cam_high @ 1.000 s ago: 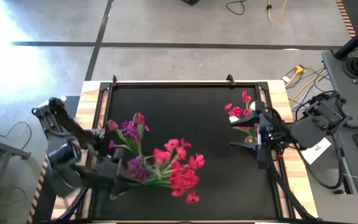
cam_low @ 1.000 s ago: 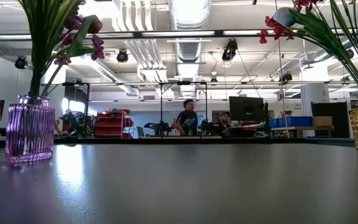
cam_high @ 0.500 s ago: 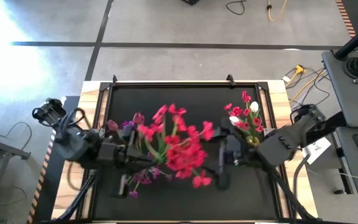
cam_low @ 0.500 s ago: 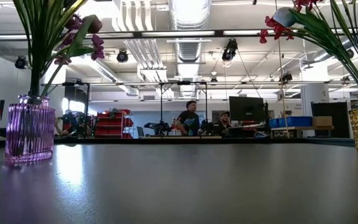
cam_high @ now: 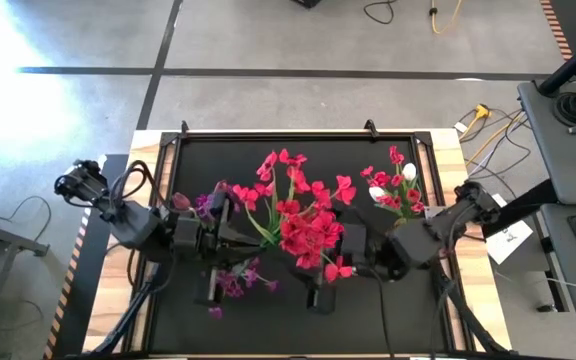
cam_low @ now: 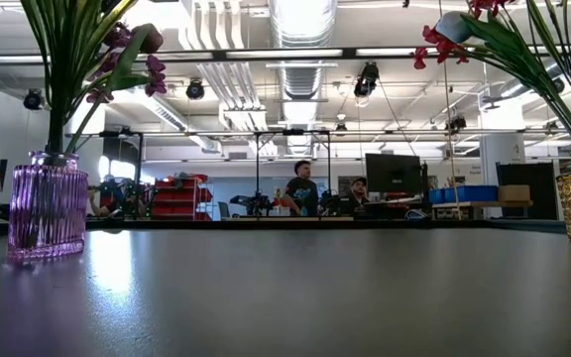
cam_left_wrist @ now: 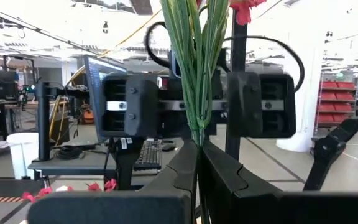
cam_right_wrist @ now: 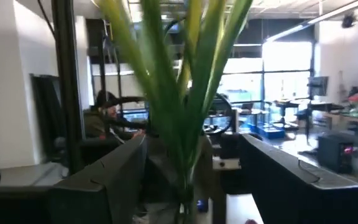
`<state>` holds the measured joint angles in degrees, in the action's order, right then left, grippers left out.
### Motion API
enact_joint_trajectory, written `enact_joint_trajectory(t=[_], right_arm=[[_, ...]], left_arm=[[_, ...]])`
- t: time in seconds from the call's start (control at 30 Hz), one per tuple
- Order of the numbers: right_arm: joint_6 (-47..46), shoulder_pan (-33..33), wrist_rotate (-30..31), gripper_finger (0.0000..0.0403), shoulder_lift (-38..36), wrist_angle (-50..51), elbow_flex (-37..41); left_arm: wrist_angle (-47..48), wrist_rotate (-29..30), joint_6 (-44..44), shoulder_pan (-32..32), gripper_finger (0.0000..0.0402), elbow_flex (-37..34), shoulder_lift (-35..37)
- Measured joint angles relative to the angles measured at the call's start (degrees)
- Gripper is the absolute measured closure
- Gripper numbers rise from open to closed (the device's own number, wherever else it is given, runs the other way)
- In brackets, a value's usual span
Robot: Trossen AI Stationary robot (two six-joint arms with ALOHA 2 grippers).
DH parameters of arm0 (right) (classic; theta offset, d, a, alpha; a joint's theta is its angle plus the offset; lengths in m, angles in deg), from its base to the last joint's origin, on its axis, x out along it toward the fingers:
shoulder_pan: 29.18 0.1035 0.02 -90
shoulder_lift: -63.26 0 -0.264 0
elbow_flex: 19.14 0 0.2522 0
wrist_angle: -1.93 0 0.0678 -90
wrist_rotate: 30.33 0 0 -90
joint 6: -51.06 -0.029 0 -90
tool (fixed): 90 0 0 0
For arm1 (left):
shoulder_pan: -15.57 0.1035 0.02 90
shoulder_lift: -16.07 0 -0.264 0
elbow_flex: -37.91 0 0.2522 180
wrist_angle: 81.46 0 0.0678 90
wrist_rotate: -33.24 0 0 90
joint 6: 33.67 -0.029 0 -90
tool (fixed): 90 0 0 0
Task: Sort flowers into vase by color
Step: Put the red flower into the yellow flower vase
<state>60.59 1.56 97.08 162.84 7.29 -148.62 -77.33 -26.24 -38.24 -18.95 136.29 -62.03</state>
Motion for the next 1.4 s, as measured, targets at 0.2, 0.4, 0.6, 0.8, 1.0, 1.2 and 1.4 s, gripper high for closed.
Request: enact_joint_trajectory(t=[0.2, 0.4, 0.6, 0.8, 1.0, 1.2, 1.4], right_arm=[[-6.7, -2.3, -7.0, 0.0196, 0.3, 0.1, -0.1], [-7.5, -3.0, -7.3, 0.0303, 0.6, 0.9, -0.1], [-6.7, -2.9, -7.1, 0.0387, 0.4, 1.7, -0.1], [-6.9, -1.4, -1.5, 0.0392, -3.9, 13.0, -0.1], [-6.9, 4.6, 2.0, 0.0392, -9.5, 28.4, 0.1], [-23.6, 12.7, 4.7, 0.0393, -16.7, 53.9, 1.9], [-44.3, 21.7, 15.2, 0.0393, -21.9, 74.8, 7.9]], left_arm=[[-0.3, 0.0, -0.1, 0.6, 0.0401, 0.0, -1.5], [-0.5, 0.0, -0.4, 0.8, 0.0401, 0.0, -2.7], [0.0, 0.4, -1.1, 0.7, 0.038, 0.0, -2.3], [11.6, 4.0, 2.9, -1.1, 0.0307, 2.3, 1.9], [27.9, 5.9, 8.7, -4.1, 0.0244, 5.7, 5.9], [32.7, 11.0, 11.1, -6.2, 0.0231, 5.6, 7.3], [33.4, 14.5, 10.0, -5.8, 0.0236, 5.6, 6.5]])
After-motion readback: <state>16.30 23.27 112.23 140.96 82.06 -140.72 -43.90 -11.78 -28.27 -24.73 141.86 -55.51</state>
